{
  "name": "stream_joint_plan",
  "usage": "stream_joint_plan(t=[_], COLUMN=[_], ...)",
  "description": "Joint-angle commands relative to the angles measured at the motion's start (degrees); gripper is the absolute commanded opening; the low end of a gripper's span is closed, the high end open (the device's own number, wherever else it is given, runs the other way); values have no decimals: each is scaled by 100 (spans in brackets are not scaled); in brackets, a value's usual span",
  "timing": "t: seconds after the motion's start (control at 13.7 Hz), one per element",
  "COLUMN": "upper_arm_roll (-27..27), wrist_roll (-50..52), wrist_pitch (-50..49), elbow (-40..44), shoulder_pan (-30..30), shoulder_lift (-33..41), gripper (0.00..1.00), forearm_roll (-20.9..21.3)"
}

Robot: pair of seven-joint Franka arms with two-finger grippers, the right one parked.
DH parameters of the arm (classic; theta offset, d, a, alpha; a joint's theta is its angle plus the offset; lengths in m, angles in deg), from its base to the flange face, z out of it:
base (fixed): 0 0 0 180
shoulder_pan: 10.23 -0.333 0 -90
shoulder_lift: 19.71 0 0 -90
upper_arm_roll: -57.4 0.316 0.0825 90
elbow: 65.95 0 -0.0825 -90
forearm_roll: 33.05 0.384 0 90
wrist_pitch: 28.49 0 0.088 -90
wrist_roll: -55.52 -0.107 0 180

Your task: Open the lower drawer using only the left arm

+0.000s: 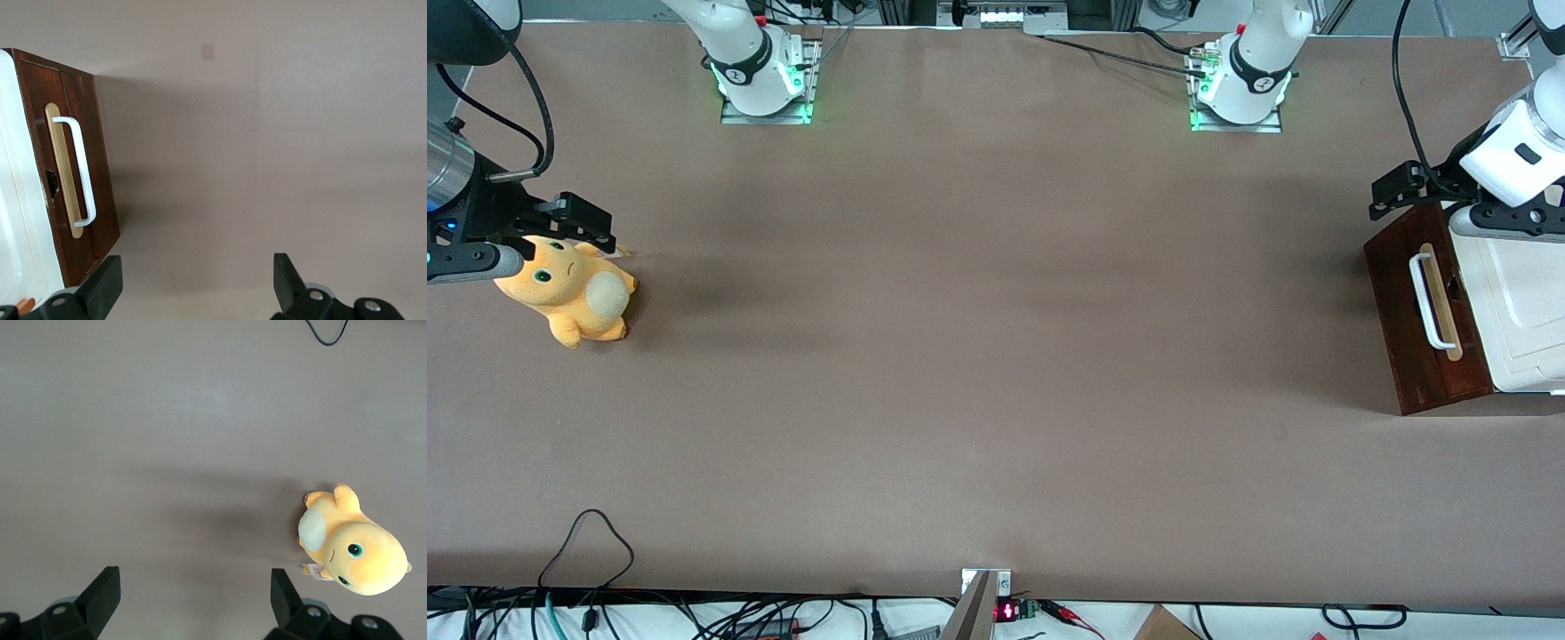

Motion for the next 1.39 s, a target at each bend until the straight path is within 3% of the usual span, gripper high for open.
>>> stream_joint_plan(t=[0.0, 0.22, 0.29, 0.59, 0.8, 1.02, 1.32], upper_arm_roll=[33, 24, 24, -204, -721, -968, -1013], wrist_roll=[-321, -243, -243, 414, 1432, 2724, 3288], wrist_pitch=[20, 179, 275, 689, 689, 689, 610], elbow=[7, -19, -89, -616, -1107, -1758, -2409], shoulder_pan=[8, 17, 25, 298, 324, 394, 518], shoulder_lift=[-34, -43, -52, -140, -219, -447, -702], gripper=[100, 100, 100, 100, 100, 100, 100], forearm_roll=[-48, -5, 335, 2548, 3868, 4914, 5953])
